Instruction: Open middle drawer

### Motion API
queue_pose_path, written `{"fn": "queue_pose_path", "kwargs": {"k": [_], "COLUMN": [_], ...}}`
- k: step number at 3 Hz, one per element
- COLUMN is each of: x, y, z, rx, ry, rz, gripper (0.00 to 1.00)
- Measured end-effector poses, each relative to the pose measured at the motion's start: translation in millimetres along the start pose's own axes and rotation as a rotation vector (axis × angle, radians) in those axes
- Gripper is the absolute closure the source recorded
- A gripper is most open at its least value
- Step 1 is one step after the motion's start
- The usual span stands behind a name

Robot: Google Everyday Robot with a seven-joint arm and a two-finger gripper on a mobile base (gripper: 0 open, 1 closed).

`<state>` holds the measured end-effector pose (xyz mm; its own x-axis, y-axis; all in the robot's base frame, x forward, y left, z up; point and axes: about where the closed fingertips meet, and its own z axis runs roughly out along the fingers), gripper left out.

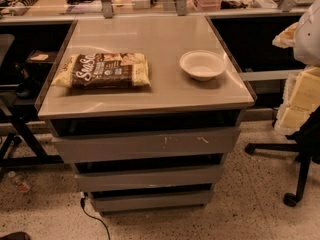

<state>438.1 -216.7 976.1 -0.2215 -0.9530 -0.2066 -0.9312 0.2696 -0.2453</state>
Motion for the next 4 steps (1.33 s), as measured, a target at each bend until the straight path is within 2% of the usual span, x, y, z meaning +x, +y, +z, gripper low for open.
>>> {"fn": "queue_pose_path", "kwargs": {"k": [1, 2, 3, 4], "x": [0.0, 2.2, -1.9, -0.9], "y": [0.0, 18.1, 69.4, 119.1], "z": [0.0, 15.0, 52.3, 108.8], "rx": [0.000, -0.026, -0.090, -0.184], "ry": [0.000, 0.003, -0.040, -0.056], "rz": [0.000, 0.012, 0.039, 0.047], "gripper": [0.00, 0.00, 0.00, 0.00]}}
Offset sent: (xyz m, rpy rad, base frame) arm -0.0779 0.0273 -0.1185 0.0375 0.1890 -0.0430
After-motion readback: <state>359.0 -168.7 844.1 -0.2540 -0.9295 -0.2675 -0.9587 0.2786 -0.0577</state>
